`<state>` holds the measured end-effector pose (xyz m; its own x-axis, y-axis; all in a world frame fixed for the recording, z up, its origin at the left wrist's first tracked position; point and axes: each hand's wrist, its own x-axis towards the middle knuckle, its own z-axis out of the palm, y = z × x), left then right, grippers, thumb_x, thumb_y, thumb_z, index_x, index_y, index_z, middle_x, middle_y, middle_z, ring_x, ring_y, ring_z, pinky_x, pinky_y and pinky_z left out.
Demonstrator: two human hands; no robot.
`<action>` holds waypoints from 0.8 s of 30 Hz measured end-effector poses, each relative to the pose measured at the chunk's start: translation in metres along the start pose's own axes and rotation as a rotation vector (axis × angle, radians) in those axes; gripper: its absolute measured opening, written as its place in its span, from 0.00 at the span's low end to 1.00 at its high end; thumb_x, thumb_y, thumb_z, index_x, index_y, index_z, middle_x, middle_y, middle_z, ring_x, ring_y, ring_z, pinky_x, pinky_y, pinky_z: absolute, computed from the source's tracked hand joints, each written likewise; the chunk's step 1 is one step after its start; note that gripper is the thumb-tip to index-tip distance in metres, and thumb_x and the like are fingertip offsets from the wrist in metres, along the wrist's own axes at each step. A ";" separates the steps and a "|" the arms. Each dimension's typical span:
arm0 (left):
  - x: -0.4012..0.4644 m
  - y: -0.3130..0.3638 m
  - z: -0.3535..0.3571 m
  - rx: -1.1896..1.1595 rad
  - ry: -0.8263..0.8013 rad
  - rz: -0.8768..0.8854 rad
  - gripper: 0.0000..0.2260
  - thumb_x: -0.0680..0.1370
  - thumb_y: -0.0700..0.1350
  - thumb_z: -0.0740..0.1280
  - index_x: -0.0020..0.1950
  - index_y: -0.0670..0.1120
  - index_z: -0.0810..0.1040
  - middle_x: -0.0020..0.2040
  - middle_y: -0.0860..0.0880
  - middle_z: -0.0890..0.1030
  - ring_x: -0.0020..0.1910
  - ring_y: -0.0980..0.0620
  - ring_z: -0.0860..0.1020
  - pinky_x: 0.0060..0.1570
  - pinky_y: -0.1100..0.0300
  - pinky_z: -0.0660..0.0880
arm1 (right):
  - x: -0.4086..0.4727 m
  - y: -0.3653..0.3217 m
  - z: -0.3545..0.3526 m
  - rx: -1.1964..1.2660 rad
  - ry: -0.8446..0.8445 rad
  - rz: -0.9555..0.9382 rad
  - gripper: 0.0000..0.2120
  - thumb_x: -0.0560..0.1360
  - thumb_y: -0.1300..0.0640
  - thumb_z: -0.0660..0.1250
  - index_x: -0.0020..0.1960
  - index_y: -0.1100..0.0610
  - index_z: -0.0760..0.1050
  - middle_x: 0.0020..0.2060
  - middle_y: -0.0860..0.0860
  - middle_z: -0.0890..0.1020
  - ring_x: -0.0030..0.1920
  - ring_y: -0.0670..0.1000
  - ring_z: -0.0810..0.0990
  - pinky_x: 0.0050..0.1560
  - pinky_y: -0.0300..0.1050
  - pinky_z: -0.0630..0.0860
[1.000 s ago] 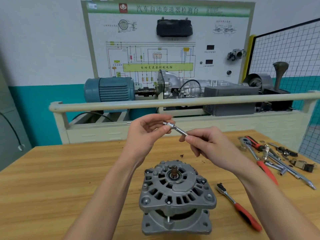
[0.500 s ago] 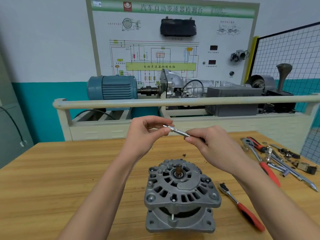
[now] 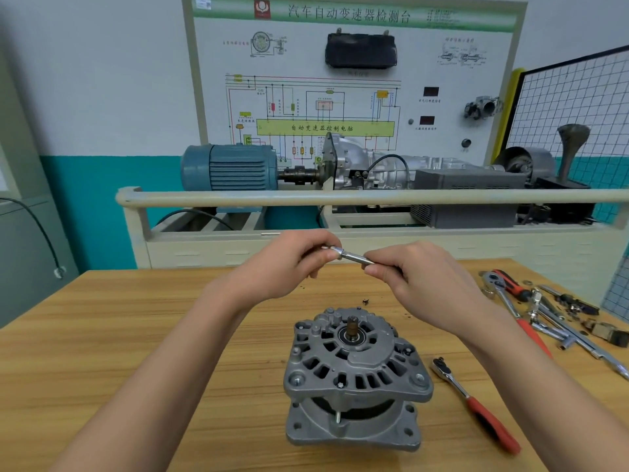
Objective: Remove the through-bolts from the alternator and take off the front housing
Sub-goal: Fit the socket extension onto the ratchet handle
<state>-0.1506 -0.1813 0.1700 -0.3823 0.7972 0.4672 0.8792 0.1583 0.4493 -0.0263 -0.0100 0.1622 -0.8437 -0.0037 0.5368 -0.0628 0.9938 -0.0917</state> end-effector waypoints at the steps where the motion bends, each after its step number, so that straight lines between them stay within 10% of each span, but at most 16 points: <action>1: 0.000 0.000 0.000 0.034 -0.004 0.024 0.05 0.81 0.43 0.61 0.48 0.49 0.75 0.32 0.53 0.73 0.30 0.59 0.70 0.33 0.65 0.67 | 0.000 0.000 0.000 0.000 -0.006 0.004 0.12 0.80 0.49 0.59 0.42 0.50 0.76 0.25 0.46 0.71 0.28 0.45 0.68 0.28 0.43 0.60; 24: -0.015 0.001 0.021 -0.097 0.036 0.020 0.11 0.81 0.39 0.61 0.41 0.37 0.76 0.30 0.48 0.72 0.29 0.59 0.67 0.34 0.66 0.65 | 0.007 -0.003 0.002 -0.281 -0.064 -0.056 0.18 0.80 0.49 0.59 0.33 0.50 0.62 0.26 0.46 0.68 0.32 0.52 0.69 0.27 0.43 0.57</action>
<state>-0.1378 -0.1812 0.1474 -0.3768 0.7781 0.5027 0.8555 0.0842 0.5109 -0.0336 -0.0137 0.1645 -0.8756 -0.0575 0.4796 0.0327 0.9836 0.1775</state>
